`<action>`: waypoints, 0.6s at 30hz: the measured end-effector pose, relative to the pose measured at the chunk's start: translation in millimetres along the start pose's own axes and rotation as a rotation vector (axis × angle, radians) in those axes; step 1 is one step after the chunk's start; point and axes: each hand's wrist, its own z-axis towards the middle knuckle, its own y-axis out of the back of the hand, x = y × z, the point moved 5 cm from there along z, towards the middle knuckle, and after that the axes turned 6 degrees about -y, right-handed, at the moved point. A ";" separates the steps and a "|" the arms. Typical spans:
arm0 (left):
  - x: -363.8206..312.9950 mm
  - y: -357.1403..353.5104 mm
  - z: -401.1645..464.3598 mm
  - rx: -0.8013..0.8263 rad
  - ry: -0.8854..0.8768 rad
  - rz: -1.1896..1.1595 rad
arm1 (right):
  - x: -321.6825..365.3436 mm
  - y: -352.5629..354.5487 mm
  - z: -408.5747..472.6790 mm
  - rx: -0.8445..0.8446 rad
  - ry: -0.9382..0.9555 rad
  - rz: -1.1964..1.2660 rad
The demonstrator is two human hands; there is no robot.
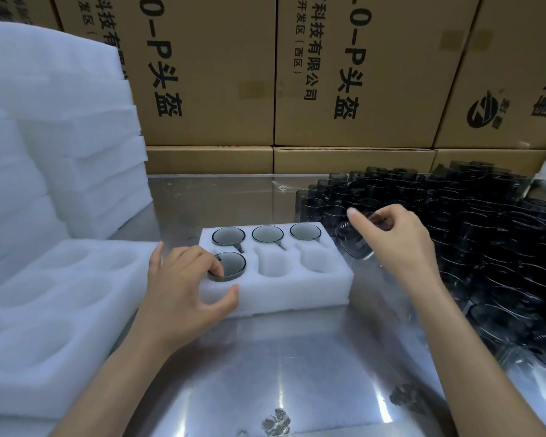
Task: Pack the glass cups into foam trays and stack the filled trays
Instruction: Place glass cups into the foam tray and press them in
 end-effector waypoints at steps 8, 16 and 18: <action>-27.6 -5.0 -1.8 0.001 -0.089 -0.017 | 50.5 -41.1 -47.3 0.173 0.265 0.229; -53.2 -16.9 -4.5 0.092 -0.239 -0.015 | 53.9 -62.5 -55.0 0.341 0.244 0.222; -47.3 -15.7 -2.1 0.096 -0.178 -0.036 | 53.0 -63.0 -53.3 0.487 0.268 0.246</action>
